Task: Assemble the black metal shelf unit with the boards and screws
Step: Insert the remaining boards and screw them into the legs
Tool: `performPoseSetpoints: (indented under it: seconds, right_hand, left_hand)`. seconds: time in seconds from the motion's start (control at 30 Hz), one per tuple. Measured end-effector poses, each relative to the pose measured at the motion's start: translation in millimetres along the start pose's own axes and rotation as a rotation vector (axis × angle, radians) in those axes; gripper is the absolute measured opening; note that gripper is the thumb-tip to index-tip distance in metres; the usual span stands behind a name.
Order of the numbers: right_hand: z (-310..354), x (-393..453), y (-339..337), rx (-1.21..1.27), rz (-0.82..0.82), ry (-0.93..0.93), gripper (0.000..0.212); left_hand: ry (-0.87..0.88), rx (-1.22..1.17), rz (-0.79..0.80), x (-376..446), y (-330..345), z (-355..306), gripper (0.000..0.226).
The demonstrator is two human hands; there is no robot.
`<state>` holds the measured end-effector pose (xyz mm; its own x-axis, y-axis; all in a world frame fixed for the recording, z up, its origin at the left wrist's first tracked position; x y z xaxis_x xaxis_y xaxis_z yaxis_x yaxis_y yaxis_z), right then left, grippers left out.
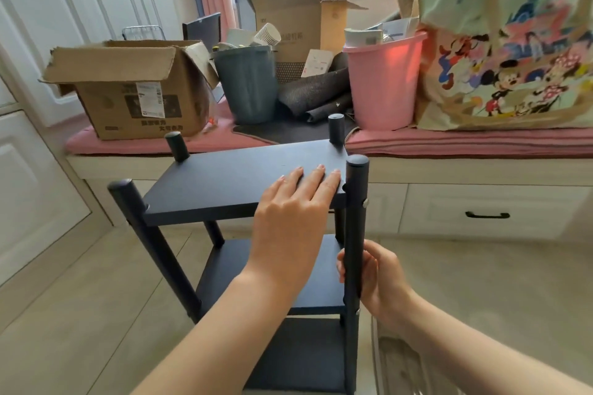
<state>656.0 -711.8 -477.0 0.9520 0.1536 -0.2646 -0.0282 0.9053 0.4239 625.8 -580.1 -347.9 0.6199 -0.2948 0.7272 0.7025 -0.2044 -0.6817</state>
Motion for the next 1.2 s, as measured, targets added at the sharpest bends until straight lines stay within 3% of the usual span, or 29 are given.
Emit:
performPoseSetpoints:
  seconds: [0.2, 0.43, 0.6, 0.83, 1.07, 1.2]
  right_hand:
    - [-11, -4, -17, -0.008, 0.050, -0.006, 0.030]
    - [-8, 0, -29, -0.238, 0.133, -0.121, 0.043]
    - [-15, 5, -81, -0.434, -0.013, -0.136, 0.027]
    - [-99, 7, -170, -0.784, -0.169, 0.067, 0.014]
    - [-154, 15, -210, -1.140, -0.073, 0.312, 0.015]
    - [-184, 14, -208, -1.231, 0.056, 0.407, 0.036]
  left_hand:
    - [0.071, 0.036, -0.068, -11, 13, -15, 0.056]
    - [0.041, 0.041, -0.161, -16, 22, -20, 0.036]
    - [0.029, 0.046, -0.189, -17, 31, -22, 0.036]
    - [0.027, 0.087, -0.231, -18, 38, -24, 0.034]
    - [0.015, 0.092, -0.241, -19, 42, -24, 0.035]
    - [0.009, 0.098, -0.249, -19, 44, -24, 0.034]
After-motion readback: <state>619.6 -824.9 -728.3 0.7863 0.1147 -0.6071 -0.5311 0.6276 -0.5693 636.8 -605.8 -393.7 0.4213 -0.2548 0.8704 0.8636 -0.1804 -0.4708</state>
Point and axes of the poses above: each hand's wrist, its own x-axis towards the middle knuckle, its own y-axis out of the palm, z = x × y, the point moved 3 cm from there along x, towards the middle knuckle, and after that the axes turned 1 degree about -x, right-handed, at the moved point
